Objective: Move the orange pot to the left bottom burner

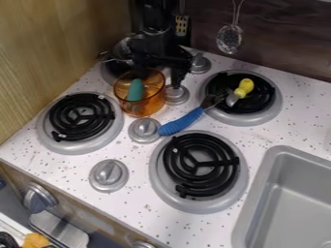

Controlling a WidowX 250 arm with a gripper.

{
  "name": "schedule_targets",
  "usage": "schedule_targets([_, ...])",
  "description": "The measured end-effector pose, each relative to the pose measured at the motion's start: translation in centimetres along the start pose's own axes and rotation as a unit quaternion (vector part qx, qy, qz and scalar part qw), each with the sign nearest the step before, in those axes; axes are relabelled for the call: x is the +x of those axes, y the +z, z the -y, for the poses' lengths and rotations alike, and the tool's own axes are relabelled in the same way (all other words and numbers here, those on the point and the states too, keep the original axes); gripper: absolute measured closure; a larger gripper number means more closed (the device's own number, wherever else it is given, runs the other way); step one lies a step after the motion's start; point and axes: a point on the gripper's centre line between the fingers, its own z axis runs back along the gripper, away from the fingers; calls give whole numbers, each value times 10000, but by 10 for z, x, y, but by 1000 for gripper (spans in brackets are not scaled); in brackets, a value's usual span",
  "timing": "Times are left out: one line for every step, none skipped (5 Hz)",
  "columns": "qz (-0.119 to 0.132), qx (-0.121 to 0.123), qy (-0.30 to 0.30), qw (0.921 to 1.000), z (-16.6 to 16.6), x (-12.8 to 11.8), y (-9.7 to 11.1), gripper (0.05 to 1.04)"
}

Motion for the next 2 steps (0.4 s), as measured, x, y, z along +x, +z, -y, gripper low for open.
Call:
schedule_targets([-17, -188, -76, 9998, -1, 4, -11, 83])
schedule_targets([-39, -222, 28, 9997, 1, -2, -16, 83])
